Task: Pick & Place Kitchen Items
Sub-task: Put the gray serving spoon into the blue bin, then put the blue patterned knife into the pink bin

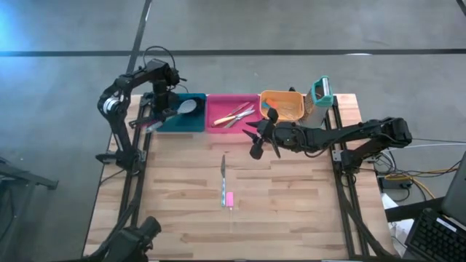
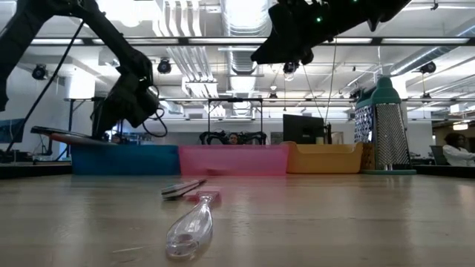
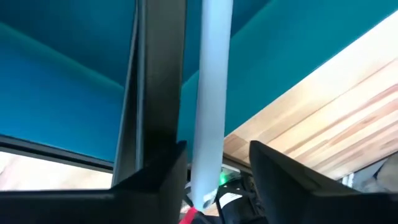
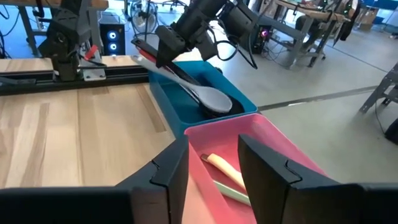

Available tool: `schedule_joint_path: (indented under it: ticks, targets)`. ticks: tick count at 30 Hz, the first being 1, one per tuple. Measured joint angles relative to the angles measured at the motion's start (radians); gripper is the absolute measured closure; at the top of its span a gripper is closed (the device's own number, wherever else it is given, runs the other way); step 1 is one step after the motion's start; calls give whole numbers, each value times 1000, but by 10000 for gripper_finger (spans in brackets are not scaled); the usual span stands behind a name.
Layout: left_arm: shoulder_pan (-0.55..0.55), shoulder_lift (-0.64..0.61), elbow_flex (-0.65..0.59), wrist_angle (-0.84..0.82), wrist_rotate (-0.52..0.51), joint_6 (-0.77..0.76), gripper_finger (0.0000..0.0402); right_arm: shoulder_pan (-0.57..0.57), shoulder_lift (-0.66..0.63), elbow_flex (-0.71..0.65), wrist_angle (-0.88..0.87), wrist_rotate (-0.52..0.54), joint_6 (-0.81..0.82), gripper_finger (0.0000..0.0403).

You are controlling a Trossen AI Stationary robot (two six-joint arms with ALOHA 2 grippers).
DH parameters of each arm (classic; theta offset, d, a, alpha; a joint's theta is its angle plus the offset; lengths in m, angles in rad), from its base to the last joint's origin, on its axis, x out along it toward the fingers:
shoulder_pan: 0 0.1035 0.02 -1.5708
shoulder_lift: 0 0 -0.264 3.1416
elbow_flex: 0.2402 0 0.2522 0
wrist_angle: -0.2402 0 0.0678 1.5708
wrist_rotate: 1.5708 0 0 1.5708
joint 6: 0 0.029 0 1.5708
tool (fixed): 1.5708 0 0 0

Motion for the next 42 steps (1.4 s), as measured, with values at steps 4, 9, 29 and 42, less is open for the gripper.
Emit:
schedule_joint_path:
  ticks: [4,9,29,42]
  targets:
    - [-1,-24,3,1,8,-18,202,-1,0,0,6,0,1,276]
    - [-2,-76,2,1,11,-61,197,-2,0,0,18,0,3,270]
    - [-70,-473,13,1,92,-360,195,-2,0,6,69,-1,4,275]
    - [-605,-608,6,99,212,-689,197,-2,0,8,102,-1,-1,263]
